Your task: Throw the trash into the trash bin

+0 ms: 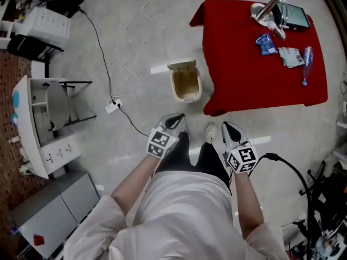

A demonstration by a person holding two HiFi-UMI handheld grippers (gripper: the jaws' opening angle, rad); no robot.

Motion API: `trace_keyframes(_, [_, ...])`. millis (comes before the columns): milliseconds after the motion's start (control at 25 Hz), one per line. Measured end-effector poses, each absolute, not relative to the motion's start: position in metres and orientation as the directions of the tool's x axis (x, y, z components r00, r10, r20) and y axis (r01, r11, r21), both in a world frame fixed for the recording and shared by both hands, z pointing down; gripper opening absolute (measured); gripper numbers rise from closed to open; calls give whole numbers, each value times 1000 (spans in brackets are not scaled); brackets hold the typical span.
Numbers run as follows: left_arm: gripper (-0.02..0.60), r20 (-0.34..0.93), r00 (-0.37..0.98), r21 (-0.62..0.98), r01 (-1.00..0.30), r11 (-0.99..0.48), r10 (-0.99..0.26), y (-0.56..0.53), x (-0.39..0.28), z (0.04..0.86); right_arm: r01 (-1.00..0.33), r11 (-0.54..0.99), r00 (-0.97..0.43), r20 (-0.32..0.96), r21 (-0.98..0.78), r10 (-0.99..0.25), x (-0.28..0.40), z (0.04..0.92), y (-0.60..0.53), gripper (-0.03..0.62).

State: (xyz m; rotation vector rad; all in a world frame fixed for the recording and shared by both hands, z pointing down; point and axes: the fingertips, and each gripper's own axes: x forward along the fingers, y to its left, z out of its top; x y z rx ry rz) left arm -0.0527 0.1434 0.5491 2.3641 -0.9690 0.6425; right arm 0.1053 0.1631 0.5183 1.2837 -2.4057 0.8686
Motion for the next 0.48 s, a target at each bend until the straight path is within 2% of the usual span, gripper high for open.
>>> trace_keyframes(480, [3, 520, 718, 256, -648, -717, -462, 161, -60, 459, -822, 462, -569, 439, -333, -696, 95, 437, 163, 0])
